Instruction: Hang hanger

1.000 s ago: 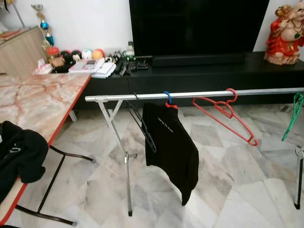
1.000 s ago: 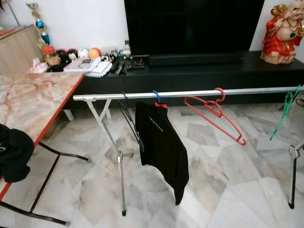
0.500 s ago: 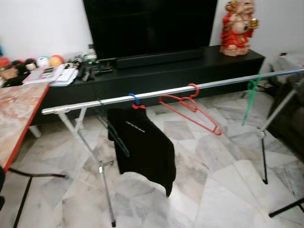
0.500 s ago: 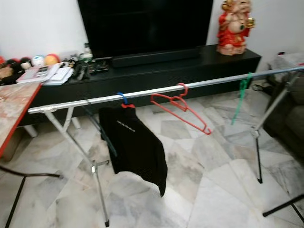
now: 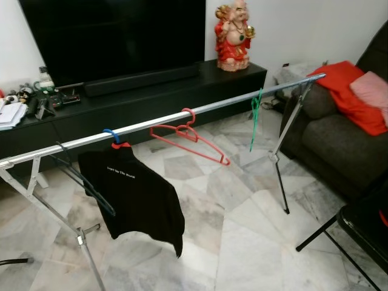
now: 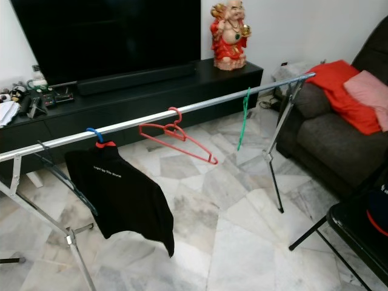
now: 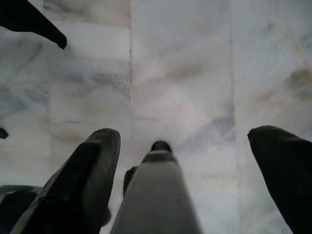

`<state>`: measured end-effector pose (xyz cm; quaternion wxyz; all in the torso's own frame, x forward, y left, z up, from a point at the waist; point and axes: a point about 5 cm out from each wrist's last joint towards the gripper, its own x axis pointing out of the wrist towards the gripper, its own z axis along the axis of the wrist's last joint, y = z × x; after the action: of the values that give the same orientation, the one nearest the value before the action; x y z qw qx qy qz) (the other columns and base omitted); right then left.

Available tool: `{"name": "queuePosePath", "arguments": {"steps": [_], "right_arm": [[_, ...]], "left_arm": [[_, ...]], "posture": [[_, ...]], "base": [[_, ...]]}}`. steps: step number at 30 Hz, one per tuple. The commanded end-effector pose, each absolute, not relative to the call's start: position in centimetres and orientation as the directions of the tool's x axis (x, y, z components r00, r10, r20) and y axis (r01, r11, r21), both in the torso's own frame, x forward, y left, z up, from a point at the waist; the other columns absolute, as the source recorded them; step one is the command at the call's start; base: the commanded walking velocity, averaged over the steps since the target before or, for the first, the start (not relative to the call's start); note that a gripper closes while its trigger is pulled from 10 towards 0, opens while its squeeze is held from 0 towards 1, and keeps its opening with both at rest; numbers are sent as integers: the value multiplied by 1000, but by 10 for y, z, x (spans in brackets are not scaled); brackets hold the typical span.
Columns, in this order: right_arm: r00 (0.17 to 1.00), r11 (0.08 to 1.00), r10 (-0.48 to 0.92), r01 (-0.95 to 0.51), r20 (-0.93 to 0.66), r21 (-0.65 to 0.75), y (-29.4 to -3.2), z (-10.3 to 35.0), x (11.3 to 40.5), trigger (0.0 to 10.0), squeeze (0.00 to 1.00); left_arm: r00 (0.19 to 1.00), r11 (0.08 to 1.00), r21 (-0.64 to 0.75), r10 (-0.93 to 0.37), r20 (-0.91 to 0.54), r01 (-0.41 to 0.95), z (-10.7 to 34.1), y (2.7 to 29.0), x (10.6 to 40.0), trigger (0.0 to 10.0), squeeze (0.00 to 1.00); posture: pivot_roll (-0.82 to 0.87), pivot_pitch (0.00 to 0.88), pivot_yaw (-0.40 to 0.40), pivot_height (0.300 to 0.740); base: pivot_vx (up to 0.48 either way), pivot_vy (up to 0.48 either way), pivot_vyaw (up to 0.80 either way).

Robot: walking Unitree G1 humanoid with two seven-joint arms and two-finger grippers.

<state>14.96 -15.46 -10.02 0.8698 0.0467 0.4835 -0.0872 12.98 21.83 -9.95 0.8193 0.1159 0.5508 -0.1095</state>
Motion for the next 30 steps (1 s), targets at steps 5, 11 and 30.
{"name": "queuePosePath", "arguments": {"steps": [5, 11, 30], "right_arm": [[504, 976, -138, 218, -852, -29, -175, -100, 150, 10000, 0], [512, 974, -143, 223, -847, -30, -176, -98, 152, 10000, 0], [512, 976, -141, 215, -847, -33, -180, -98, 151, 10000, 0]], "left_arm": [[370, 952, 69, -49, -928, 297, -99, 220, 131, 10000, 0], [377, 957, 68, -46, -925, 283, -98, 220, 133, 10000, 0], [384, 963, 57, -50, -922, 264, -98, 218, 134, 10000, 0]], "posture": [[56, 0, 41, 740], [57, 0, 42, 740], [54, 0, 37, 740]], "base": [[0, 0, -694], [0, 0, -690], [0, 0, -685]]}}
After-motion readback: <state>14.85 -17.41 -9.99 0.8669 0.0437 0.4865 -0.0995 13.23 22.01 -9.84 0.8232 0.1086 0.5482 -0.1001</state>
